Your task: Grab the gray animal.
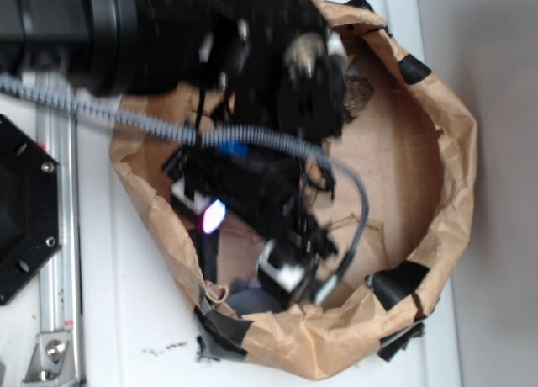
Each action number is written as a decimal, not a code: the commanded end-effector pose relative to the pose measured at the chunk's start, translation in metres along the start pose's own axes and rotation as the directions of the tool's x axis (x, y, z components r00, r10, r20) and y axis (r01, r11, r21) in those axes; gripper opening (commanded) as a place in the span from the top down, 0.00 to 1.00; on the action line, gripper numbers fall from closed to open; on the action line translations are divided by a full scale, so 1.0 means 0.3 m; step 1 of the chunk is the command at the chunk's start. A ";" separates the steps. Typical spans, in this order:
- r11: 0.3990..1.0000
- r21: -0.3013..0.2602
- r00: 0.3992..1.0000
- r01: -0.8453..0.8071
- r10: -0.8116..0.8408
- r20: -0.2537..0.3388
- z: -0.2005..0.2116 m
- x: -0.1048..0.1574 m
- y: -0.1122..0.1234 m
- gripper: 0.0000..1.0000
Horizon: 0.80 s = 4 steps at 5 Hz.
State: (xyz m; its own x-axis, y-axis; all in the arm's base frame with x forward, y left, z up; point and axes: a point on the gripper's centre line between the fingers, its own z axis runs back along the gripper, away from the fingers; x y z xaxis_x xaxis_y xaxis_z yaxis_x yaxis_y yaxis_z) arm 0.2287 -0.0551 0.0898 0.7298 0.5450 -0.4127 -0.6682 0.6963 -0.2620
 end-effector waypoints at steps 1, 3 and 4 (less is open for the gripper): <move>0.990 -0.005 0.990 0.138 -0.138 0.032 -0.192 0.004 -0.069 0.00; 0.983 -0.042 0.977 0.181 -0.184 -0.106 -0.292 -0.107 -0.124 1.00; 0.981 -0.015 0.977 0.195 -0.196 -0.081 -0.309 -0.111 -0.122 1.00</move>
State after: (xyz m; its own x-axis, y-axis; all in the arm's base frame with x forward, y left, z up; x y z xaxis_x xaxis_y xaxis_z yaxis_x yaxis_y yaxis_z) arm 0.2288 -0.1242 0.0327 0.8042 0.4127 -0.4277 -0.5658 0.7518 -0.3386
